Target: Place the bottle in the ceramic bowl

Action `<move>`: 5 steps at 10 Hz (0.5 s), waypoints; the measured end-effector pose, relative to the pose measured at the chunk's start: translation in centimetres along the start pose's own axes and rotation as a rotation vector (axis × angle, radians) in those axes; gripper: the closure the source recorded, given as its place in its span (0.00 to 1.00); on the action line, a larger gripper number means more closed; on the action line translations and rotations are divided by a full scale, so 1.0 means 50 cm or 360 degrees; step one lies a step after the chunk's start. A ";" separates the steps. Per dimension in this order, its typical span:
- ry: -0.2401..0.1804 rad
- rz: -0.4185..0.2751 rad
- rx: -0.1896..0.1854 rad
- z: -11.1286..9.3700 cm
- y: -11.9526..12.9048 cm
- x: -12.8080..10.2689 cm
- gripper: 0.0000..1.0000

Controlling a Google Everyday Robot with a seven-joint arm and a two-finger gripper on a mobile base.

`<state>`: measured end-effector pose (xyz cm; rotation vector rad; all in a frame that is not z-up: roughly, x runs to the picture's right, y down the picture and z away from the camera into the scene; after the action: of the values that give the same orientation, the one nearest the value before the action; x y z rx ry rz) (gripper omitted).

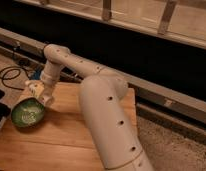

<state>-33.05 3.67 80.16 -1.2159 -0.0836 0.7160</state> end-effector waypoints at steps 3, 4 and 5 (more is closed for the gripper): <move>0.0059 -0.0074 -0.0038 0.026 0.016 -0.026 1.00; 0.0077 -0.0084 -0.0050 0.034 0.020 -0.023 1.00; 0.0102 -0.0103 -0.0072 0.050 0.034 -0.022 1.00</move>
<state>-35.75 5.41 79.92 -1.2727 -0.0862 0.6211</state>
